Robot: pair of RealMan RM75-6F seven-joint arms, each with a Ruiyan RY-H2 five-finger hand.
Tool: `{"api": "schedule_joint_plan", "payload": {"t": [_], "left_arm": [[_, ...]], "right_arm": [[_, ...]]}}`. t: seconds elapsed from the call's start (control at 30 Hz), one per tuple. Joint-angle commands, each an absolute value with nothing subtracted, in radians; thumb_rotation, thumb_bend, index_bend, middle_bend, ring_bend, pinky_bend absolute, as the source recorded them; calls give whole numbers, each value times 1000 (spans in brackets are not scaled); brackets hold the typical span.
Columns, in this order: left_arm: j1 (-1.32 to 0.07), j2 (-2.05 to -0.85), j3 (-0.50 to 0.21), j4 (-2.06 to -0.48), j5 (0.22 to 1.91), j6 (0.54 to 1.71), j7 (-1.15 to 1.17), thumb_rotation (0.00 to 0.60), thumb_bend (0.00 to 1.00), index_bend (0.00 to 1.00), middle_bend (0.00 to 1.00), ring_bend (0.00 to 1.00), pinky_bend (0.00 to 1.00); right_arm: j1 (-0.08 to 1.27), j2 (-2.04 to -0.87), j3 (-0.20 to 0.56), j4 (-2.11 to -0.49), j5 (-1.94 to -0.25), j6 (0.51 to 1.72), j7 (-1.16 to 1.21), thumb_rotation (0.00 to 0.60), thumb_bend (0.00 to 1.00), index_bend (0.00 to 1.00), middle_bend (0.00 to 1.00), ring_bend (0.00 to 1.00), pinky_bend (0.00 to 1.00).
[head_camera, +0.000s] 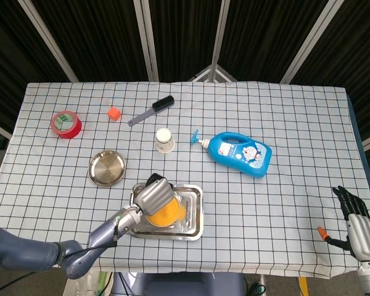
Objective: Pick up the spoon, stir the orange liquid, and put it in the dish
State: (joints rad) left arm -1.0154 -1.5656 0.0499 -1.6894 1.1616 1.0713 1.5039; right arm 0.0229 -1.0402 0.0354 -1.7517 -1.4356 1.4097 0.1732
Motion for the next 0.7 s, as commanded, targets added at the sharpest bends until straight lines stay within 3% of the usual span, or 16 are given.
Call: {"api": "schedule_joint_plan", "payload": {"t": [0.03,0.7], "left_arm": [[-1014,-1573,54,-1688,1154,1068,1509,600,717,811,1000,1000,1000],[-992,-1578,45,-1767,1155,1090,1443,600,718,812,1000,1000,1000]], "right_arm": [[23,-1040,35,-1752,-1436,1410,173,600,311,0,0,0,0],[24,-1038,35,-1754,-1431,1405,168,600,312,0,0,0,0]]}}
